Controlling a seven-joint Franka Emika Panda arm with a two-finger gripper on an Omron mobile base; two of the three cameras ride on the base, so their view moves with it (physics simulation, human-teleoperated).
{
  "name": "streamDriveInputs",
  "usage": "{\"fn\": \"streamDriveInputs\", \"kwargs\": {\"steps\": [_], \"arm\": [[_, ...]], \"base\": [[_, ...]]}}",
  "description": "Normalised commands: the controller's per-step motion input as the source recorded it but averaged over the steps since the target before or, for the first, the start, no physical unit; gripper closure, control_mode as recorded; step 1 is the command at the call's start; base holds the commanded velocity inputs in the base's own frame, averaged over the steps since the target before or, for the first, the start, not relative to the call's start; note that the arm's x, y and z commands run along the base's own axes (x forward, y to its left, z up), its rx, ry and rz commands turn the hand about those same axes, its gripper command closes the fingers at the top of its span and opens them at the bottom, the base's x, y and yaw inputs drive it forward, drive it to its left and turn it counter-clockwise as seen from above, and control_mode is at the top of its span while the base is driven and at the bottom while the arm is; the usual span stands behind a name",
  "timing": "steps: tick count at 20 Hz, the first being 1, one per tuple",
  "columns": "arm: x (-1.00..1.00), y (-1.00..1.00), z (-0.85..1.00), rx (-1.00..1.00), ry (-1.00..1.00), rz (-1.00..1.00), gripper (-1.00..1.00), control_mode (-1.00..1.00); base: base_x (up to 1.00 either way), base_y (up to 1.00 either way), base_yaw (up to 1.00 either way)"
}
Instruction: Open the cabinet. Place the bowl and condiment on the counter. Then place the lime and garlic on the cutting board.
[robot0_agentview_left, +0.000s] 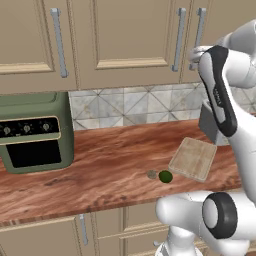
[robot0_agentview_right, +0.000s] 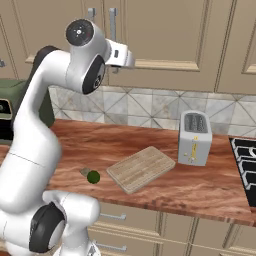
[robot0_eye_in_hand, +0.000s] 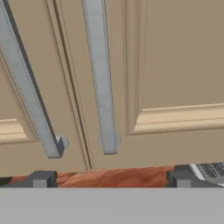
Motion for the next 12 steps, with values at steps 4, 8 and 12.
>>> {"fn": "streamDriveInputs", "kwargs": {"steps": [4,8,12], "arm": [[0.73,-0.02,0.00,0.01,0.00,0.00,-1.00,-1.00],[0.67,-0.05,-0.06,0.00,0.00,0.00,-1.00,-1.00],[0.34,-0.07,-0.16,0.00,-0.01,0.00,-1.00,-1.00]], "base": [[0.00,0.00,0.00],[0.00,0.00,0.00],[0.00,0.00,0.00]]}}
